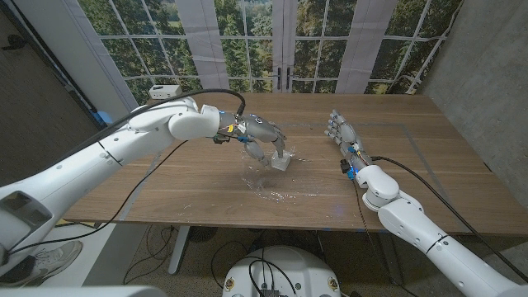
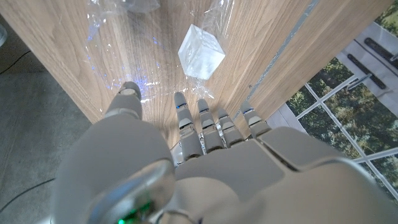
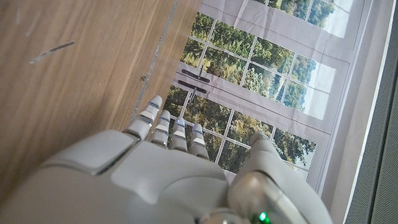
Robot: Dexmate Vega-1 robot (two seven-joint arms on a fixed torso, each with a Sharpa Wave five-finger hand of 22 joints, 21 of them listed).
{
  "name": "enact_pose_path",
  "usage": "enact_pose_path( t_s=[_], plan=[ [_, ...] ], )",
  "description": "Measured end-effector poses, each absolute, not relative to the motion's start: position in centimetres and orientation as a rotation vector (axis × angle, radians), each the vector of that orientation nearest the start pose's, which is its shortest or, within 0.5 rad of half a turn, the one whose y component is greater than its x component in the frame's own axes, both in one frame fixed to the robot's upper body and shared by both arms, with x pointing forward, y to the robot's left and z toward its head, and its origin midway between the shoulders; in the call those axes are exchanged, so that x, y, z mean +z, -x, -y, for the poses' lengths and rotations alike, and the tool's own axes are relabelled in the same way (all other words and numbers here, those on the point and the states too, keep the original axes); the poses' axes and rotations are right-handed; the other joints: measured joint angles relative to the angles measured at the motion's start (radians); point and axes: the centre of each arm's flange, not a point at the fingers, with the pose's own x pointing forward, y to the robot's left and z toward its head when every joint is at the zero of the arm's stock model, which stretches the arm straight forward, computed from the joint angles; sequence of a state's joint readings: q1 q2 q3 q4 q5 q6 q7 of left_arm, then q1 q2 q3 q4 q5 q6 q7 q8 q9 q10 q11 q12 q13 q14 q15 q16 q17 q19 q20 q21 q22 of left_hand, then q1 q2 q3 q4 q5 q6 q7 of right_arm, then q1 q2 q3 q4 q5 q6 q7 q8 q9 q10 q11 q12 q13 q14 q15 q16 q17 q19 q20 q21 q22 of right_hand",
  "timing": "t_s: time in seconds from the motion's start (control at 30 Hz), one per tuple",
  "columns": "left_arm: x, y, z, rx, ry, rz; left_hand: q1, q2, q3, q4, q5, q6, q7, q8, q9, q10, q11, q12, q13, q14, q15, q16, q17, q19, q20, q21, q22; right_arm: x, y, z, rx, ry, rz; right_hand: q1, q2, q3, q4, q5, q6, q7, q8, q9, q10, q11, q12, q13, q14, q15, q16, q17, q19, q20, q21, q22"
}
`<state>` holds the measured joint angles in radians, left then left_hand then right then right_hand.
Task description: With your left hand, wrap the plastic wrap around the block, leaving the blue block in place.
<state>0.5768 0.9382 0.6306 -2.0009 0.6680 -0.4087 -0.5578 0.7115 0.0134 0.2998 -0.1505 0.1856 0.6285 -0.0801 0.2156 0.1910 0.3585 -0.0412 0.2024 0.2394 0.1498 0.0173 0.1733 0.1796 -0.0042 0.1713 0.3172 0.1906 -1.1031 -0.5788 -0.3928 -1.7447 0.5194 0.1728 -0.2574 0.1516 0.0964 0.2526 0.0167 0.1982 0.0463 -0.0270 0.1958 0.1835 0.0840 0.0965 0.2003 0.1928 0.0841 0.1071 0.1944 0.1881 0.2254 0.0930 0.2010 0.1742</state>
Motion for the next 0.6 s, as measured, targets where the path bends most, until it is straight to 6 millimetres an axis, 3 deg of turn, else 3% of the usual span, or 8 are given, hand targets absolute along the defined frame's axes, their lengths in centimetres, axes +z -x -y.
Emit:
enact_pose_path(
  t_s=[0.17,0.6],
  plan=[
    [4.4,-49.4,-13.3,-0.563,-2.154,0.969,0.004,-0.004,0.0,0.0,0.0,0.022,0.009,0.0,0.002,-0.01,-0.003,-0.001,0.0,-0.012,-0.001,0.0,0.0,-0.004,-0.004,-0.002,0.0,-7.0,-56.9,22.2,0.172,0.005,0.585,0.0,0.0,0.0,0.0,0.0,0.0,0.0,0.0,0.0,0.0,0.0,0.0,0.0,0.0,0.0,0.0,0.0,0.0,0.0,0.0,0.0],
    [1.4,-48.4,-14.9,-0.447,-2.235,1.044,0.019,-0.019,-0.012,-0.003,0.012,0.07,-0.029,0.014,0.006,-0.045,-0.02,-0.001,0.005,-0.046,0.0,0.0,0.005,-0.015,0.004,-0.015,0.0,-7.3,-56.7,22.0,0.167,-0.001,0.602,0.0,0.0,0.0,0.0,0.0,0.006,-0.005,0.0,0.0,0.009,0.002,0.0,0.0,0.009,0.002,0.0,0.0,0.004,-0.004,0.0,0.0]
  ],
)
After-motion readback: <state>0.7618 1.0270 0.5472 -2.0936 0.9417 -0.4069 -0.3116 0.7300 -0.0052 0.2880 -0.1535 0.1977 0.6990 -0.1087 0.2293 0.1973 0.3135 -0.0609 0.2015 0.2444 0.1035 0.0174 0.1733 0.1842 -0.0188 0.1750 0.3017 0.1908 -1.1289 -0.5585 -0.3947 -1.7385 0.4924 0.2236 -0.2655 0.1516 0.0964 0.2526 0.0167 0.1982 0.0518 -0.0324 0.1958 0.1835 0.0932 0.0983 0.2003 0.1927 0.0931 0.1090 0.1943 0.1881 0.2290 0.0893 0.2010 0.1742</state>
